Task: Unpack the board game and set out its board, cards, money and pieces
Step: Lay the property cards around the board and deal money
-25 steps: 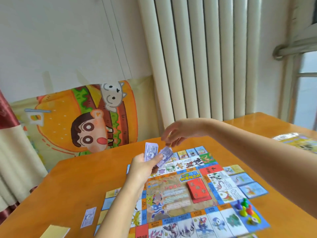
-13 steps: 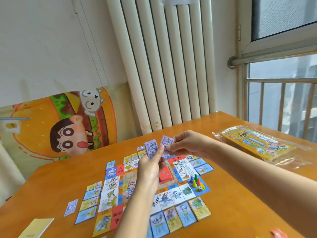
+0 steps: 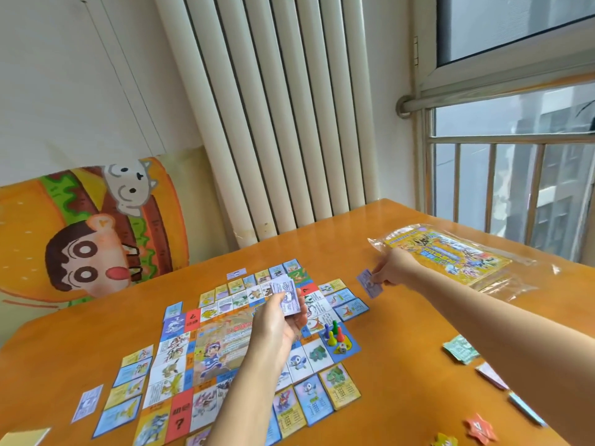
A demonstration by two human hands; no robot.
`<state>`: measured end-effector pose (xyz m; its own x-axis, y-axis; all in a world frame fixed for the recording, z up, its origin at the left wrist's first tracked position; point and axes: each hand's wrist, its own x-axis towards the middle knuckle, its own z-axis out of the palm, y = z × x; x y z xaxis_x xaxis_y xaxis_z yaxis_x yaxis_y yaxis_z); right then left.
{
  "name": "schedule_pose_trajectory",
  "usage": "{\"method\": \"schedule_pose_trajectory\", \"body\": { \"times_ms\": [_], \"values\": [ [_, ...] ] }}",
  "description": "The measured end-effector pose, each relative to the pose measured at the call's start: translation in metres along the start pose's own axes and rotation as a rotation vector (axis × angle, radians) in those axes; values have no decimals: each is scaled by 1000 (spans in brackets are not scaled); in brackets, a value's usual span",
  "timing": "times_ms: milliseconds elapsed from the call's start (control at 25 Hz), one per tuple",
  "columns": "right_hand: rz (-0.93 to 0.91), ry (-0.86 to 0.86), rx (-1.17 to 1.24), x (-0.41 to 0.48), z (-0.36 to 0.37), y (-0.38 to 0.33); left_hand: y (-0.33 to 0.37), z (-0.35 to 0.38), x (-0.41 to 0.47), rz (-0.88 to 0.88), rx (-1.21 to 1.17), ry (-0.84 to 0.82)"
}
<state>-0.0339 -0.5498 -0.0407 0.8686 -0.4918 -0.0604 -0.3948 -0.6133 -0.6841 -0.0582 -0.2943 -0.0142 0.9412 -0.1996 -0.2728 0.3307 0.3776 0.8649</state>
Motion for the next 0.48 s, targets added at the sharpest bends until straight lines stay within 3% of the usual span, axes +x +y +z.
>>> {"method": "schedule_pose_trajectory", "body": {
  "times_ms": [200,480],
  "values": [
    [36,-3,-91,36,23,13,-10,-3,17,-12,235,-20],
    [24,-3,-160,52,37,20,-19,-7,20,-100,348,-188]
  ]
}}
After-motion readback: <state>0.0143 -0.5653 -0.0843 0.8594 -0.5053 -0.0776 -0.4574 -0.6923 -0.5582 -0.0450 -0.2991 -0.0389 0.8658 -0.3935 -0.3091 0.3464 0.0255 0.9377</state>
